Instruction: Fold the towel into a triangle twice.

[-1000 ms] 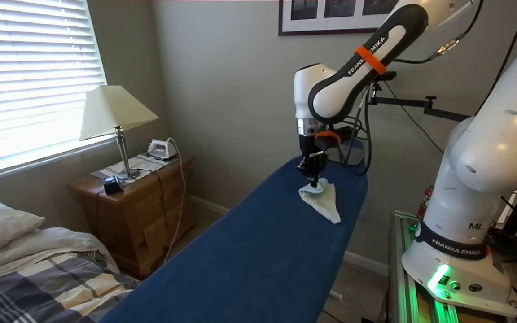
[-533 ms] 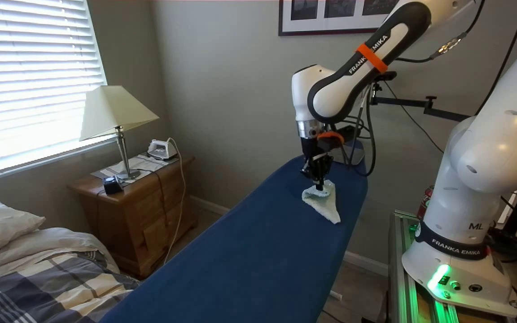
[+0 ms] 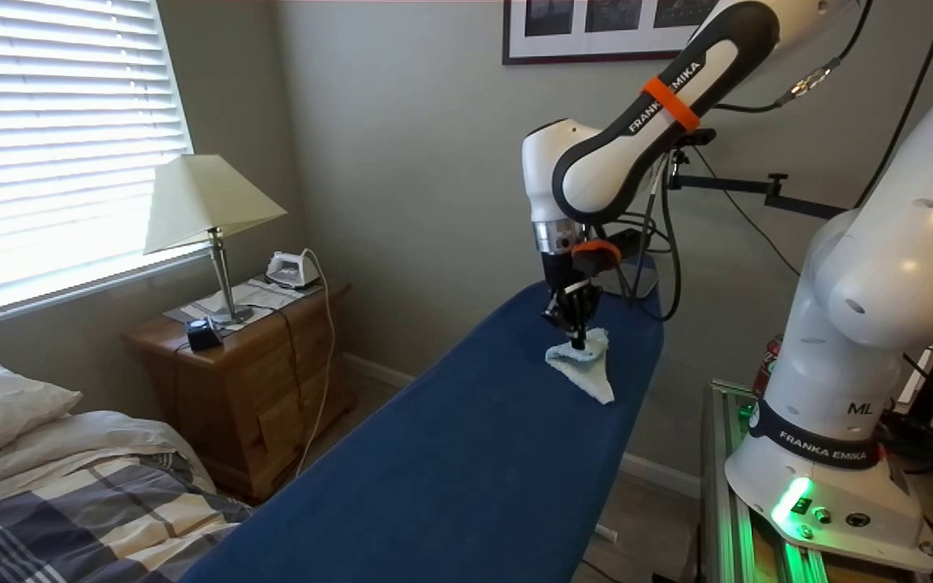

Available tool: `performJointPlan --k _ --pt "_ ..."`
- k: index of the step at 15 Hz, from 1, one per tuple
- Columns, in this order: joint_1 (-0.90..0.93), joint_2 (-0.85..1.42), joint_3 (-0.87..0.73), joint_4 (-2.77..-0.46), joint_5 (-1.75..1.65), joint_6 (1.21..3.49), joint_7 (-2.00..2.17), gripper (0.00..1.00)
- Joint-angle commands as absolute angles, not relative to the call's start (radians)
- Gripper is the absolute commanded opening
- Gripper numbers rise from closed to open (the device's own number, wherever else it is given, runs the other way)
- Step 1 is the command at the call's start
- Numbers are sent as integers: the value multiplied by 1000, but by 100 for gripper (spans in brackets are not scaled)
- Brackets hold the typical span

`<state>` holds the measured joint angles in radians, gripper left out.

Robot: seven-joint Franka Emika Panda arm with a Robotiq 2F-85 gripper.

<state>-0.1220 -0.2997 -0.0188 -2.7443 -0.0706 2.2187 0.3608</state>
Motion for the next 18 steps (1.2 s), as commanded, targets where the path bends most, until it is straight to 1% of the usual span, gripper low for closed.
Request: performJointPlan --k 1,2,3,4,9,13,14,15,18 --pt "-113 -303 -10 -2743 -42 2200 368 4" --pt "-114 -302 -8 -2743 -46 2194 371 29" --pt "-114 -303 -6 -2744 -48 2188 372 29" --pt "-114 -306 -7 -2744 -45 2185 371 32" --pt "-112 -336 -15 -2743 -23 2163 359 68" --pt "-121 -414 -20 -2763 -31 2168 346 94" --pt "-123 -437 -20 -2766 -36 2166 339 98" --pt "-124 -448 -21 -2743 -40 2151 328 100" --pt "-127 -513 -22 -2737 -43 2116 303 100"
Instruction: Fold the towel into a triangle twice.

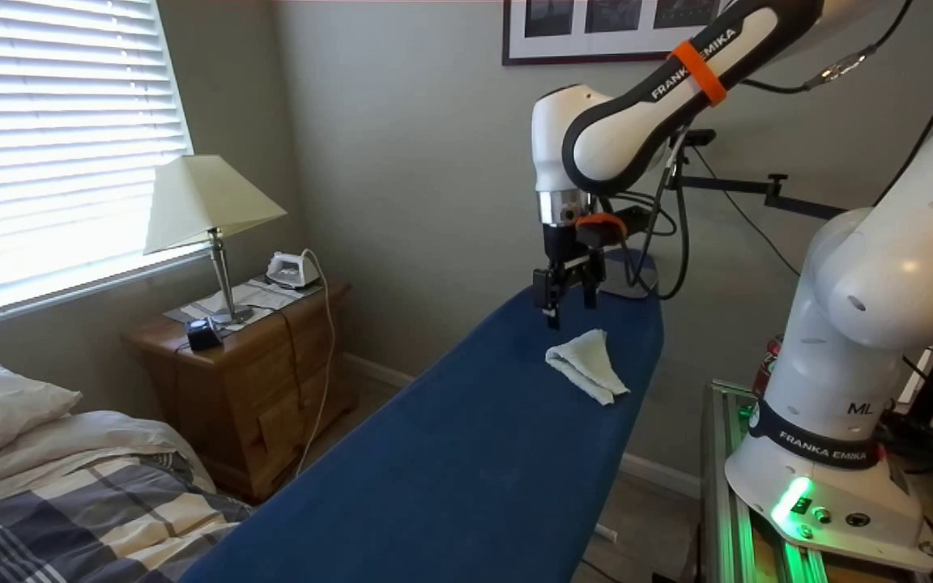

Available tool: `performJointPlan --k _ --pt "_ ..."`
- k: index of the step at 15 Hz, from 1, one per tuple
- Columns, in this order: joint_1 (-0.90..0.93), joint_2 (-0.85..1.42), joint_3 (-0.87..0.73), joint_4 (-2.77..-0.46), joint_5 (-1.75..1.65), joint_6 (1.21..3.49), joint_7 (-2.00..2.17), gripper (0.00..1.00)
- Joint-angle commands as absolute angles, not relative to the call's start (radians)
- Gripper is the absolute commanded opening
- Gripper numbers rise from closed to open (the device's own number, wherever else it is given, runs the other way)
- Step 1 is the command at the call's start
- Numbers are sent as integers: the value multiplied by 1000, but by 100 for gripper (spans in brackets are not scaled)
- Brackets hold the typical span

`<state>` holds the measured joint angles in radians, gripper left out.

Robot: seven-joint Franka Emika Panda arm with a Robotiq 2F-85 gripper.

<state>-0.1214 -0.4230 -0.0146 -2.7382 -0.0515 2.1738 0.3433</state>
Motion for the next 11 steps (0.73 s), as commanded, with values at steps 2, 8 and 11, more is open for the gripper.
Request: performJointPlan --k 2,8,11 --pt "-130 -549 -19 -2723 -46 2087 296 100" --pt "-134 -559 -6 -2713 -47 2091 309 100" --pt "-133 -553 -5 -2716 -47 2091 309 100"
